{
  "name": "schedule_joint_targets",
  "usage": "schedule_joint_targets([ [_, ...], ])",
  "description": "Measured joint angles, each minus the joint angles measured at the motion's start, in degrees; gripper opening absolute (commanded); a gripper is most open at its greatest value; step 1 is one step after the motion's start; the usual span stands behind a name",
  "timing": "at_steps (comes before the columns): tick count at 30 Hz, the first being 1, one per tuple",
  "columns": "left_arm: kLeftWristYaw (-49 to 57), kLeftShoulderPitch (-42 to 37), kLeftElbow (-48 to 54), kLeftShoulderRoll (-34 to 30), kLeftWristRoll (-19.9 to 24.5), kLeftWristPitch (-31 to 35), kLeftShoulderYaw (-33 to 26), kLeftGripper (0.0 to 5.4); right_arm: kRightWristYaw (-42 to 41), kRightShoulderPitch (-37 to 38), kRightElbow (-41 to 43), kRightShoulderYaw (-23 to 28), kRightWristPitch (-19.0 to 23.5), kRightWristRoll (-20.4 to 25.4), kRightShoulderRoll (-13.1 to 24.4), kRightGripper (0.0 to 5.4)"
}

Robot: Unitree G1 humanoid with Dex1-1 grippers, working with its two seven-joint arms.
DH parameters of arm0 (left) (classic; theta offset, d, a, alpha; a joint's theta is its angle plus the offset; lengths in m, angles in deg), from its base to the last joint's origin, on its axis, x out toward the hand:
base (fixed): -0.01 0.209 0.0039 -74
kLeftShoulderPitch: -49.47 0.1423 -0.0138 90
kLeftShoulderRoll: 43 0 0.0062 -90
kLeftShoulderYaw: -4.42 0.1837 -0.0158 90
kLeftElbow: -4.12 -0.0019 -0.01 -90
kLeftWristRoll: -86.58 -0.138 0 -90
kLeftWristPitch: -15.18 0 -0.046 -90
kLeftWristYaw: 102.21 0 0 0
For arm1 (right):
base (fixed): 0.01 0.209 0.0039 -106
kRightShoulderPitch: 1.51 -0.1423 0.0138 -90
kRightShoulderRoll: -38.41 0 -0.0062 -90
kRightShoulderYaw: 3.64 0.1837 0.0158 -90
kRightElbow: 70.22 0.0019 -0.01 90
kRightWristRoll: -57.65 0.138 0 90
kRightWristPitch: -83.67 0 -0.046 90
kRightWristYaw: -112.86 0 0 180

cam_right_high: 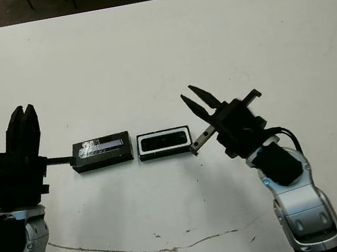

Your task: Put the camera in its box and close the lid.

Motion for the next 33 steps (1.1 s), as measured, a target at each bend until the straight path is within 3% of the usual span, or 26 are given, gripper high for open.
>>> schedule_joint_targets([
  [4, -1.3, -1.3, 1.6, -2.4, 0.9, 2.4, -1.9, 0.00, -0.8, -1.7, 1.8, 4.2, 5.9, 9.5, 1.3, 0.01],
  [7, -4.5, -3.4, 1.5, -6.8, 2.3, 3.6, -4.5, 0.00, -1.1, -3.1, 1.8, 6.8, 8.6, 13.7, 3.5, 0.01],
  [10, -10.7, -6.8, -1.1, -14.4, 5.0, 4.5, -8.1, 0.00, -1.2, -4.1, 0.6, 8.5, 10.0, 15.0, 6.2, 0.01],
  [14, -27.2, -12.4, -8.7, -27.1, 14.8, 10.1, -10.9, 0.23, -1.7, -5.6, -2.8, 9.2, 10.1, 15.3, 8.8, 0.00],
  [18, -42.0, -20.7, -18.2, -37.4, 20.2, 14.9, -10.3, 1.13, -2.7, -6.3, -6.6, 8.4, 8.3, 14.3, 9.6, 0.00],
  [21, -48.0, -26.5, -23.3, -39.8, 22.3, 17.9, -8.3, 1.78, -3.5, -7.1, -9.1, 7.6, 6.6, 13.3, 10.2, 0.00],
  [25, -53.6, -31.0, -26.6, -41.5, 22.0, 19.3, -4.2, 2.69, -4.5, -7.3, -11.3, 7.3, 4.9, 12.9, 10.6, 0.00],
  [33, -64.3, -35.3, -33.4, -41.5, 17.5, 13.8, 4.1, 4.57, -4.5, -7.2, -12.3, 7.0, 3.7, 11.3, 10.7, 0.00],
])
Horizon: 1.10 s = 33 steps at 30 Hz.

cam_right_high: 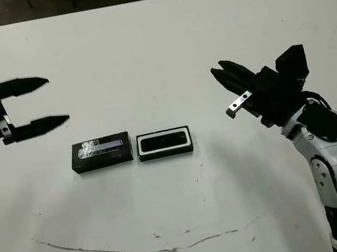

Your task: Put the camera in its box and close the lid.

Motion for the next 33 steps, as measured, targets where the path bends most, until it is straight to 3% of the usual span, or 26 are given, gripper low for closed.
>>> schedule_joint_targets([
  [4, -4.5, -1.4, -2.1, 0.2, 0.2, 0.3, 2.0, 5.37, 0.0, 0.0, -0.2, -0.2, 0.2, 0.0, 0.1, 0.00],
  [9, -11.7, -4.0, -8.1, 2.0, 1.4, 0.1, 3.6, 5.37, -0.4, 0.0, -1.6, -0.5, 0.2, 0.1, 0.3, 0.00],
  [14, -17.6, -6.0, -13.7, 4.3, 1.1, -4.1, 5.0, 5.37, -0.7, 0.0, -2.1, -1.0, 0.1, 0.0, 0.6, 0.00],
  [22, -19.8, -7.9, -19.4, 6.4, -0.2, -5.8, 6.0, 5.37, -1.2, 0.1, -2.2, -1.0, 0.1, 0.0, 1.1, 0.00],
  [33, -16.6, -7.9, -18.5, 7.1, -6.9, -9.3, 8.5, 5.37, -1.7, 0.4, -2.2, -1.0, 0.1, 0.2, 1.5, 0.00],
])
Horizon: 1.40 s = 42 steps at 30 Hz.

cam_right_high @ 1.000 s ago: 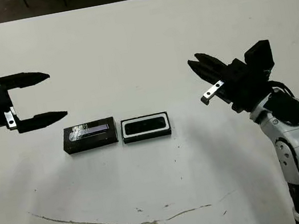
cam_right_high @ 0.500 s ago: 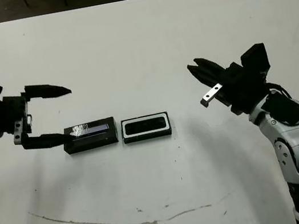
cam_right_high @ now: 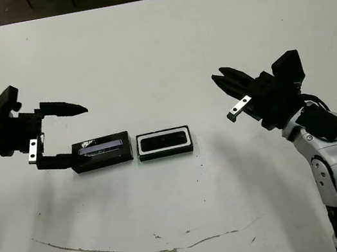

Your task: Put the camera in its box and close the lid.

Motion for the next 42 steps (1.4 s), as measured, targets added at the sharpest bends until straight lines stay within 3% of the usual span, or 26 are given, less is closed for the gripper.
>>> schedule_joint_targets([
  [17, 0.0, 1.3, -0.5, 1.1, -5.3, -8.4, 3.6, 5.37, -0.2, 0.0, 0.8, 0.1, 0.7, 0.7, 1.1, 0.00],
  [42, 2.1, 2.3, -5.3, 1.7, -7.3, -11.4, 4.2, 5.37, 0.2, 0.7, 1.5, 0.1, 1.1, 0.7, 1.6, 0.00],
])
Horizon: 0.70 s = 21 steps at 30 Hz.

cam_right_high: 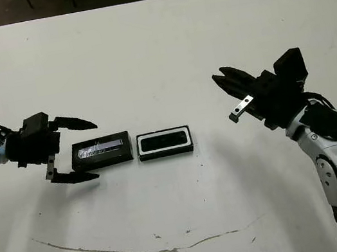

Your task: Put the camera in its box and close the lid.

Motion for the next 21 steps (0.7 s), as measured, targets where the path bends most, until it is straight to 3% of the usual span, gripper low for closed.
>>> schedule_joint_targets([
  [16, 1.5, 2.7, 0.8, -0.9, 0.1, 6.7, -0.3, 5.37, 0.5, 1.0, 0.4, 0.0, 1.6, 1.1, -0.1, 0.00],
  [21, 1.3, 2.8, 0.9, -1.0, -0.1, 9.7, -0.2, 4.52, 0.5, 1.0, 0.4, 0.0, 1.8, 1.4, -0.1, 0.00],
])
